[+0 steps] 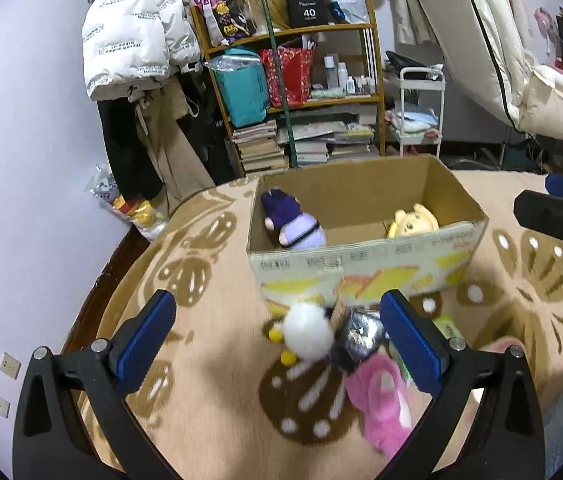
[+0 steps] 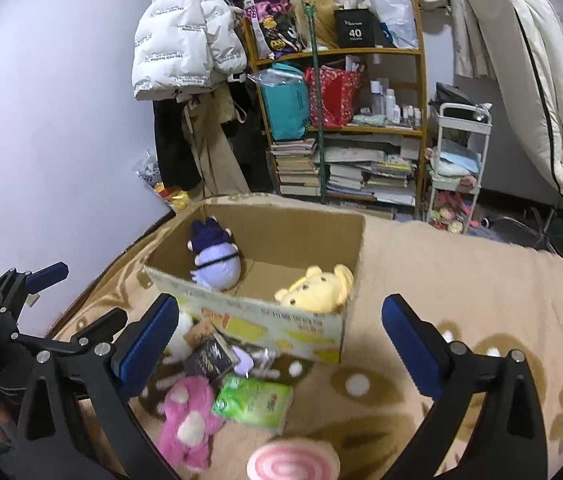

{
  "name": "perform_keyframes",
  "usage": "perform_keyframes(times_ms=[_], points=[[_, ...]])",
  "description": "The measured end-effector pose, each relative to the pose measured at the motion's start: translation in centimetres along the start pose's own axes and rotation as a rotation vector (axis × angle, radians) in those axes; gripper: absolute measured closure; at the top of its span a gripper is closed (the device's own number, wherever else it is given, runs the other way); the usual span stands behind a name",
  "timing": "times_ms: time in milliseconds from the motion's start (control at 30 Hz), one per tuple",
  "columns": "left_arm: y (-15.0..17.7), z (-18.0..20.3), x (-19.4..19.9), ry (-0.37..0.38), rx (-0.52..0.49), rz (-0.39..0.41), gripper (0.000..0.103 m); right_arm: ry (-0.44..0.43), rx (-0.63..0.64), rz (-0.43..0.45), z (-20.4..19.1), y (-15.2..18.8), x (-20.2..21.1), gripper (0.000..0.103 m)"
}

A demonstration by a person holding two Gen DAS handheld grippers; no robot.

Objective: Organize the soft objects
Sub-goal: 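Move the left tool to the pink plush while the right tool approaches the pink swirl cushion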

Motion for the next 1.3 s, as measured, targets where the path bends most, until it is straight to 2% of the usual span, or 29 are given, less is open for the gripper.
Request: perform_keyframes(times_ms=[300,767,1300], points=[[2.7,0.6,0.4,0.037,0.036,-0.073,0.002,0.036,0.001,-0.082,0.6,2.7,0.9,0.000],[4.7,0.9,-2.6,0.066,0.054,-0.186,0.002,0.031,0.014,-0.206,0.8,5.8,-1.1,0.000],[7.8,4.2,-6.3,0.169,0.017,-0.368,0.002,0.059,0.010,-0.444,1.2,9.9,-5.4,0.000]])
Point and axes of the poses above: each gripper's, at about its wrist camera, not at the fingertips, and x roughly against the way its jaws point, z to its right, y to its underside, the point moved 6 cm from there along -x, roughly the way its jaws point, and after that the axes turned 8 degrees about y, right-handed, at the moved point
